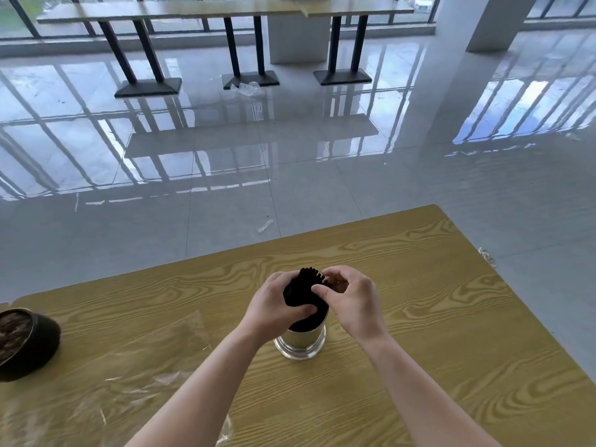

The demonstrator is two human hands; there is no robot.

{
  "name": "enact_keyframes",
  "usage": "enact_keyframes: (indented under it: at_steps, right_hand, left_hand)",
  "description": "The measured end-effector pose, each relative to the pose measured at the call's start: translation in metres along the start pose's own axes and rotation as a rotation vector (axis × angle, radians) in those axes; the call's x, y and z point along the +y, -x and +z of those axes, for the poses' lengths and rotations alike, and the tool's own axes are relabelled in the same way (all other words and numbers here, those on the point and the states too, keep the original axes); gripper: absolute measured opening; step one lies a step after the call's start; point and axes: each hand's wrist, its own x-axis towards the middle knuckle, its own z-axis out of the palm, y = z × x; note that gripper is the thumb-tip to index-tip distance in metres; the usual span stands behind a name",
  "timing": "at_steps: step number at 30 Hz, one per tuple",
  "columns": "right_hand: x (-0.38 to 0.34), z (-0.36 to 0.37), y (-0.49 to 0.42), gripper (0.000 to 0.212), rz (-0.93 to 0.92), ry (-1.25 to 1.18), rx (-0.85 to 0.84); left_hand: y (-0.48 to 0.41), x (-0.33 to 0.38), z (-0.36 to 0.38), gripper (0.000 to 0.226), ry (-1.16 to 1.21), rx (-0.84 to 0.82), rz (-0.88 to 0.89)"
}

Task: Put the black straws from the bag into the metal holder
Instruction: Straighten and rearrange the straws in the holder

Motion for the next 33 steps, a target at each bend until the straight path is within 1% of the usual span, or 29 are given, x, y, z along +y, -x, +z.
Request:
enact_keyframes:
  at_steps: [3, 6, 8, 12, 14, 15, 17, 19, 21, 23, 26, 29, 31, 33]
  right_hand:
    - [0.003, 0.001, -0.004, 0.029, 0.007, 0.002, 0.017]
    - [0.006, 0.002, -0.006, 0.032, 0.008, -0.008, 0.012]
    - [0.007, 0.002, -0.007, 0.034, 0.0, 0.001, 0.008]
    - [0.004, 0.001, -0.01, 0.038, -0.028, 0.021, -0.021]
    - [0.001, 0.001, -0.011, 0.036, -0.045, 0.039, -0.04]
    - [0.0, 0.001, -0.011, 0.033, -0.051, 0.046, -0.046]
    - [-0.003, 0.002, -0.013, 0.029, -0.061, 0.062, -0.052]
    - [-0.005, 0.003, -0.015, 0.026, -0.072, 0.074, -0.06]
    - [-0.006, 0.004, -0.015, 0.023, -0.088, 0.082, -0.068]
    - [-0.008, 0.004, -0.015, 0.02, -0.105, 0.085, -0.068]
    - [-0.009, 0.002, -0.014, 0.015, -0.11, 0.052, -0.042]
    - [-0.011, -0.003, -0.013, 0.01, -0.118, 0.041, -0.028]
    - [-0.016, -0.009, -0.012, 0.008, -0.124, 0.036, -0.03]
    - [-0.024, -0.019, -0.012, 0.01, -0.147, 0.033, -0.007]
  left_hand:
    - [0.009, -0.01, 0.005, 0.09, 0.075, -0.023, 0.022]
    - [0.016, -0.019, 0.01, 0.112, 0.021, -0.028, 0.049]
    - [0.017, -0.02, 0.013, 0.116, -0.002, -0.009, 0.041]
    - [0.017, -0.019, 0.015, 0.114, 0.011, -0.001, 0.042]
    - [0.018, -0.021, 0.014, 0.108, 0.066, -0.013, 0.039]
    - [0.018, -0.021, 0.012, 0.101, 0.115, -0.012, 0.032]
    - [0.017, -0.02, 0.01, 0.08, 0.233, 0.022, 0.011]
    - [0.015, -0.017, 0.007, 0.055, 0.3, 0.106, -0.003]
    - [0.012, -0.014, 0.005, 0.034, 0.28, 0.2, 0.004]
    - [0.01, -0.013, 0.004, 0.023, 0.267, 0.261, 0.009]
    - [0.007, -0.012, 0.002, 0.015, 0.258, 0.319, 0.004]
    - [0.005, -0.012, 0.0, 0.012, 0.215, 0.338, 0.007]
    - [0.005, -0.013, 0.0, 0.012, 0.184, 0.343, 0.008]
    - [0.005, -0.013, 0.0, 0.017, 0.166, 0.347, 0.011]
